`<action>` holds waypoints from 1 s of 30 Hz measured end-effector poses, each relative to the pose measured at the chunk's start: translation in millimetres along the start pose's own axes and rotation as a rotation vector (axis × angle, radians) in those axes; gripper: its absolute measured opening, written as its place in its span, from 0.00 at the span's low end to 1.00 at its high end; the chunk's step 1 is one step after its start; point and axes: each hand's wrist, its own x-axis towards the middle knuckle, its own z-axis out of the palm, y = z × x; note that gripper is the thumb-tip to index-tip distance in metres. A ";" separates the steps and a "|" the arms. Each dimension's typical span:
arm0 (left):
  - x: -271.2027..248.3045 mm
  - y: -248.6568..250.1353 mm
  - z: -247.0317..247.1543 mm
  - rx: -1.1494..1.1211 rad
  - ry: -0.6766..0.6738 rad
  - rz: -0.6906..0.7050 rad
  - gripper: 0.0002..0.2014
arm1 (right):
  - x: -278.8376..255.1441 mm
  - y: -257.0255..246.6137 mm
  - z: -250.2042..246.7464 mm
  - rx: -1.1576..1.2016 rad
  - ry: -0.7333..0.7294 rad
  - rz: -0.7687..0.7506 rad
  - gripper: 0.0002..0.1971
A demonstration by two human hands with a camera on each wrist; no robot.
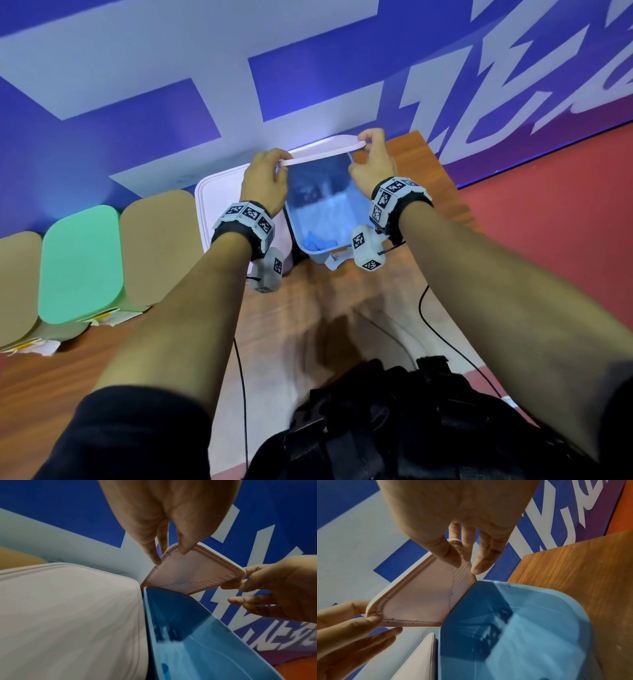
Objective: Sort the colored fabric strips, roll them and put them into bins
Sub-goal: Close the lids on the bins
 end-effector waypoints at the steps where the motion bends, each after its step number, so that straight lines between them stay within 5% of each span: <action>1: -4.6 -0.5 2.0 0.000 -0.007 -0.004 0.15 | -4.4 2.7 0.2 0.000 -0.007 0.003 0.24; 14: -47.4 4.6 18.3 0.033 -0.049 0.020 0.15 | -34.7 27.7 -4.6 0.049 0.067 0.029 0.14; 20: -71.4 -1.0 29.6 0.086 -0.112 0.016 0.16 | -44.6 50.6 -1.7 -0.047 0.000 0.094 0.16; 26: -84.5 -6.5 36.3 0.138 -0.219 -0.013 0.13 | -51.9 66.6 -2.0 -0.065 -0.002 0.142 0.04; 30: -88.7 -10.2 39.7 0.126 -0.256 -0.019 0.12 | -59.8 73.9 -1.7 -0.174 -0.054 0.163 0.19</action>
